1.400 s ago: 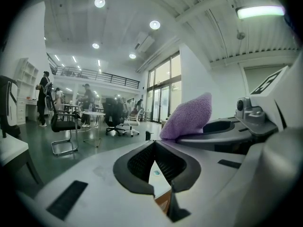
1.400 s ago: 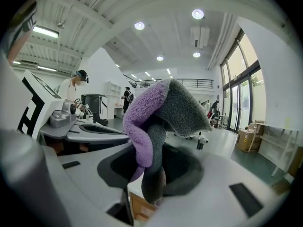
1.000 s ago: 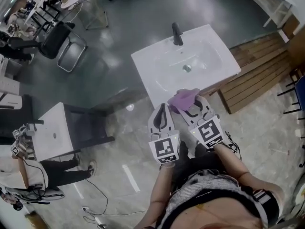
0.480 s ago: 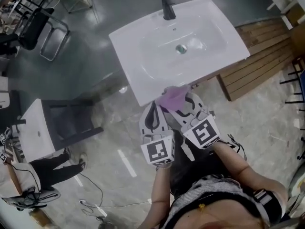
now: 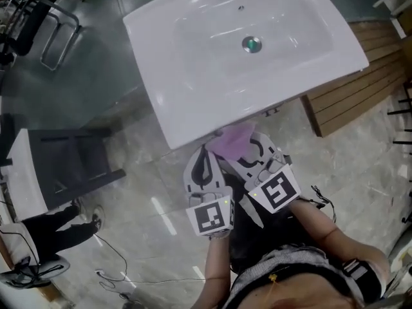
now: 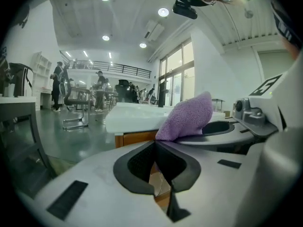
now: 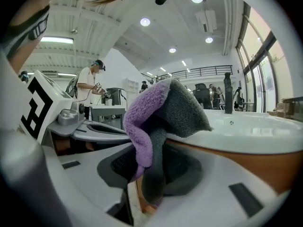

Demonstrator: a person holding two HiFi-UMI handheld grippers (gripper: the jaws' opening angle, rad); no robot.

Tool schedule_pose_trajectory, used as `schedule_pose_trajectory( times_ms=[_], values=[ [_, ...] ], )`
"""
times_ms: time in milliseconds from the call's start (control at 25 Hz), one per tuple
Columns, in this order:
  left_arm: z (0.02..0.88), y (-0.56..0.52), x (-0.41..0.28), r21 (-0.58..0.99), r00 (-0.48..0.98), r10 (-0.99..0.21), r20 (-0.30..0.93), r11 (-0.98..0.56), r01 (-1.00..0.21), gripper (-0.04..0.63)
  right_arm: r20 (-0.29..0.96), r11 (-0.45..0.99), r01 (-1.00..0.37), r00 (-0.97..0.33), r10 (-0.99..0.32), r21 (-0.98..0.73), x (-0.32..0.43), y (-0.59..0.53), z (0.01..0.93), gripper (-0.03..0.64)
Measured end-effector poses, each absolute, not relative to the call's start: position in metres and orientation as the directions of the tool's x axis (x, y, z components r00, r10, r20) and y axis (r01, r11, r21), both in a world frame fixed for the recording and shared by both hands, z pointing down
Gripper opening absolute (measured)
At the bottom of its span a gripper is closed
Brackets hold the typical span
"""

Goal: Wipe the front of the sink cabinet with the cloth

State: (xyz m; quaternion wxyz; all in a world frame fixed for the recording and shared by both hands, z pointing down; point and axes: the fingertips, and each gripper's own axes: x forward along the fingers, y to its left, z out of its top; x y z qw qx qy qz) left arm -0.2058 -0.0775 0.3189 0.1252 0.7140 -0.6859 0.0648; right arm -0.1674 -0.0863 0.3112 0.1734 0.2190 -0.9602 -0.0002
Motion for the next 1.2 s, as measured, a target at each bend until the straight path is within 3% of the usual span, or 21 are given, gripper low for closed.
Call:
schedule_pose_trajectory(
  times_ms=[280,560,720,1000,1200],
  values=[
    [0.412,-0.08,-0.209,0.13,0.022,-0.982,0.187,0.002,-0.991,0.006,0.283,0.905,-0.411,-0.86,-0.425,0.11,-0.168,-0.086,0.405,0.181],
    [0.491,-0.073,-0.202,0.074,-0.07,-0.994,0.088,0.077,-0.994,0.006,0.168,0.906,-0.401,-0.892,-0.42,0.137,-0.16,-0.084,0.486,0.18],
    [0.494,-0.068,-0.212,0.087,-0.122,-0.989,0.079,0.128,-0.988,0.006,0.154,0.913,-0.388,-0.901,-0.405,0.125,-0.165,-0.08,0.491,0.181],
    [0.449,-0.075,-0.238,-0.037,-0.147,-0.989,0.035,0.146,-0.989,0.006,0.11,0.917,-0.367,-0.916,-0.386,0.158,-0.169,-0.078,0.474,0.18],
    [0.45,-0.07,-0.235,0.041,-0.155,-0.987,0.032,0.157,-0.987,0.006,0.072,0.918,-0.367,-0.922,-0.38,0.149,-0.173,-0.074,0.466,0.181]
  ],
)
